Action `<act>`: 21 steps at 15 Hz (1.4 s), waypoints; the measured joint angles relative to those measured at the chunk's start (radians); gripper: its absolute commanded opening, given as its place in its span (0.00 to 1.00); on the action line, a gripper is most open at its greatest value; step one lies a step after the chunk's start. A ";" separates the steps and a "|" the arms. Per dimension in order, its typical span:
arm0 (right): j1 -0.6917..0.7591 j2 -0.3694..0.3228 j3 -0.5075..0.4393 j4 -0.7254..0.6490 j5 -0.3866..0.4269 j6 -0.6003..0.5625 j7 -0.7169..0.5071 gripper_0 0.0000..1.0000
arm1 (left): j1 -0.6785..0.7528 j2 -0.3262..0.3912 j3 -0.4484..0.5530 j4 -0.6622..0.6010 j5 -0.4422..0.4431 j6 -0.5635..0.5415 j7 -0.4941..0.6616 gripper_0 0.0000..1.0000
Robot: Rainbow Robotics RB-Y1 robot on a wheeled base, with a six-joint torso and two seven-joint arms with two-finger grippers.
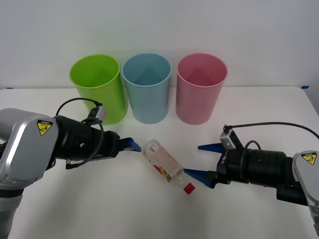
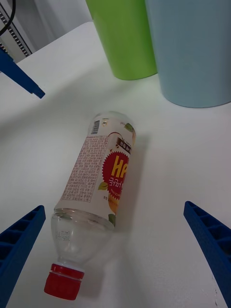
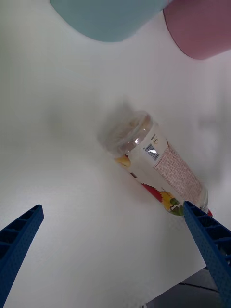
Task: Put cans in the blue bin and PET bottles in the pink bin and trash in the green bin.
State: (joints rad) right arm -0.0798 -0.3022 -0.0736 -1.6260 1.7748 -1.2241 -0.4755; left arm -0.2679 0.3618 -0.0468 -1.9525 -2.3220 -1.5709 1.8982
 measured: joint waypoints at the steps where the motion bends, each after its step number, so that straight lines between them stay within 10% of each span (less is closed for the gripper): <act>1: 0.000 0.000 0.000 0.000 0.000 0.000 0.000 1.00 | 0.018 0.000 0.026 -0.010 0.014 0.000 -0.045 1.00; 21: 0.000 0.000 0.000 0.000 0.000 0.000 0.000 1.00 | 0.396 0.012 0.390 -0.297 0.257 0.000 -0.581 1.00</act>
State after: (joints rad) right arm -0.0797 -0.3022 -0.0736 -1.6260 1.7748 -1.2241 -0.4755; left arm 0.1286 0.3743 0.3428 -2.2496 -2.0651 -1.5709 1.3172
